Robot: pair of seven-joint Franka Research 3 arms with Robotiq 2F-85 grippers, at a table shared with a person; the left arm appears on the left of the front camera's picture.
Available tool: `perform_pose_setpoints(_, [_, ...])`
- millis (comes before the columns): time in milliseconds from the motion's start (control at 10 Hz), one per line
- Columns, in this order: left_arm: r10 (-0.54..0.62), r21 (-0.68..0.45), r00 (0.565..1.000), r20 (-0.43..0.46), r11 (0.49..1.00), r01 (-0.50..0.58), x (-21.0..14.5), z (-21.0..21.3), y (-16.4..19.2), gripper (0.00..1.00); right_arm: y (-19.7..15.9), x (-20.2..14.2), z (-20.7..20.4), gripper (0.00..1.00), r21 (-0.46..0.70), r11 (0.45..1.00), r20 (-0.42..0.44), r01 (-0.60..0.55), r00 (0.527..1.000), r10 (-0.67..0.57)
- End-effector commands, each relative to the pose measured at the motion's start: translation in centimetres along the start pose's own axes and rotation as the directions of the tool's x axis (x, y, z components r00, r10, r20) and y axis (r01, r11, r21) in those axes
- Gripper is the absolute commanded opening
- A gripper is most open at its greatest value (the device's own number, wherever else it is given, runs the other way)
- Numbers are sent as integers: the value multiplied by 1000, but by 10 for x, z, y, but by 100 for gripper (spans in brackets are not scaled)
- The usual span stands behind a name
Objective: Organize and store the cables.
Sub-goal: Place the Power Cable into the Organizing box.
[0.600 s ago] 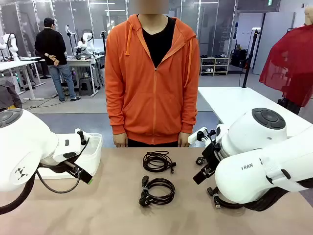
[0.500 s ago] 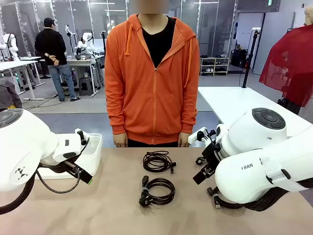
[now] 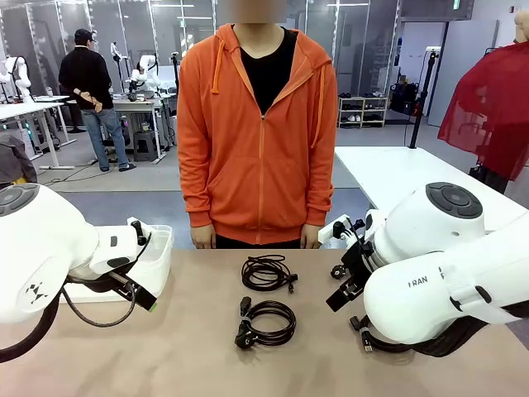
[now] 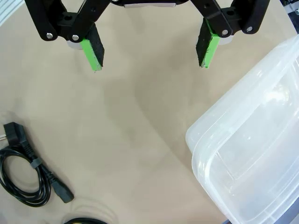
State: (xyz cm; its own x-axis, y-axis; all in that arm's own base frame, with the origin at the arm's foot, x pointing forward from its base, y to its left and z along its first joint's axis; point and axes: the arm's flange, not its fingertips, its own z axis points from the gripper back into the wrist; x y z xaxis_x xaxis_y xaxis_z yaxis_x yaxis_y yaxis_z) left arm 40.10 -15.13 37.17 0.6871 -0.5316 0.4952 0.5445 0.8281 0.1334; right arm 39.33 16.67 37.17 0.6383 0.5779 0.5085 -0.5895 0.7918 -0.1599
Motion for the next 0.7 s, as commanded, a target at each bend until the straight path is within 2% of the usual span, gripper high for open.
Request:
perform_pose_setpoints(0, [1, 0, 1000, 0, 1000, -1, 0, 0, 1, 100, 0, 0, 0, 100, 0, 1000, 0, 2, 1000, -2])
perform_pose_setpoints(600, [0, 0, 1000, 0, 1000, 0, 0, 0, 0, 100, 0, 0, 0, 100, 0, 1000, 0, 0, 1000, 0])
